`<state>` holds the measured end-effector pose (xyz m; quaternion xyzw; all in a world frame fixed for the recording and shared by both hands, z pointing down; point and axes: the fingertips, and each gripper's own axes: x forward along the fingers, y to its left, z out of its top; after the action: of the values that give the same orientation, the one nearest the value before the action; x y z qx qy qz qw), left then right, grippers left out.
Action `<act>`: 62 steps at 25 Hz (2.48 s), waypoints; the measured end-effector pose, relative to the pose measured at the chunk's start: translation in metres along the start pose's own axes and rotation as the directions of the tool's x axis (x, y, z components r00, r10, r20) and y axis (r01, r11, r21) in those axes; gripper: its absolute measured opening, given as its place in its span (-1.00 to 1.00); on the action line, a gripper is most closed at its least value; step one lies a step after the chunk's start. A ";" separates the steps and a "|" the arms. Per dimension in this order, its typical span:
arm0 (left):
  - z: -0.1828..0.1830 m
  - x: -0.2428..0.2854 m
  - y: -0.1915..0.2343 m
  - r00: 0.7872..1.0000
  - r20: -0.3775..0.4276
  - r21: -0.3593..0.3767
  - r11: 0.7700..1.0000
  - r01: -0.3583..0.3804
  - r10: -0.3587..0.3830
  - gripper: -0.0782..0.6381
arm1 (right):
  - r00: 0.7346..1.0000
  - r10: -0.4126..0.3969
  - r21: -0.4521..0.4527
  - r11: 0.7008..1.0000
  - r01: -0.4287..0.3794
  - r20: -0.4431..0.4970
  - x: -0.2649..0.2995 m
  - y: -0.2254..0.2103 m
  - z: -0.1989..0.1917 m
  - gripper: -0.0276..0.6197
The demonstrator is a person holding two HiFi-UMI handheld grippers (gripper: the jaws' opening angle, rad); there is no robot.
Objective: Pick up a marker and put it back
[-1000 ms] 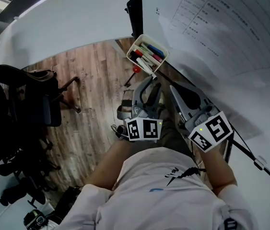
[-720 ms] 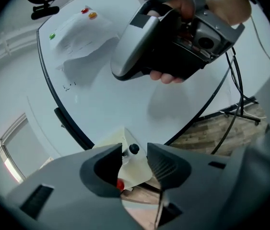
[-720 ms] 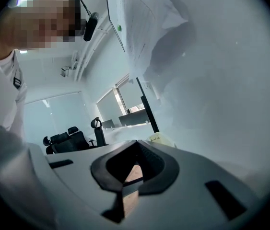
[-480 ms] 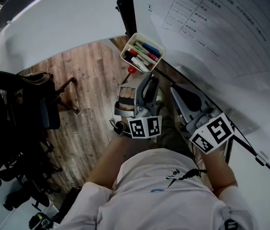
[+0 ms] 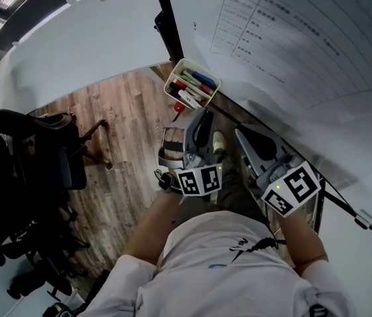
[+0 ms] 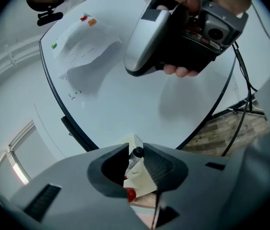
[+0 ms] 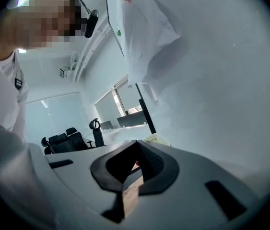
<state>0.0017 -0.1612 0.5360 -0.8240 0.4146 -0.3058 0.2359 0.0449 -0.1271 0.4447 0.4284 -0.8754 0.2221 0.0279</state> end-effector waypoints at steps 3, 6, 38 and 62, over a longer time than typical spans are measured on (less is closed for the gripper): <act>0.005 -0.002 0.005 1.000 0.019 -0.005 1.000 -0.014 0.014 -0.53 | 1.000 0.003 -0.002 1.000 -0.003 0.011 0.001 -0.002 0.002 -0.88; 0.009 -0.004 0.009 0.999 0.028 -0.013 1.000 -0.025 0.026 -0.56 | 1.000 0.008 -0.006 1.000 -0.008 0.018 0.004 -0.004 0.002 -0.88; 0.101 -0.075 0.119 0.970 0.189 -0.357 0.931 -0.076 0.151 -0.57 | 0.986 0.069 -0.149 0.988 -0.046 0.152 -0.005 0.041 0.081 -0.88; 0.064 0.001 0.093 0.987 0.112 -0.367 0.928 -0.064 0.112 -0.57 | 0.995 0.077 -0.108 0.992 -0.070 0.056 0.024 -0.007 0.059 -0.88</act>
<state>-0.0033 -0.2045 0.4315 -0.8521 0.4840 -0.1587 0.1203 0.0437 -0.1729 0.3996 0.4002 -0.9016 0.1633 0.0159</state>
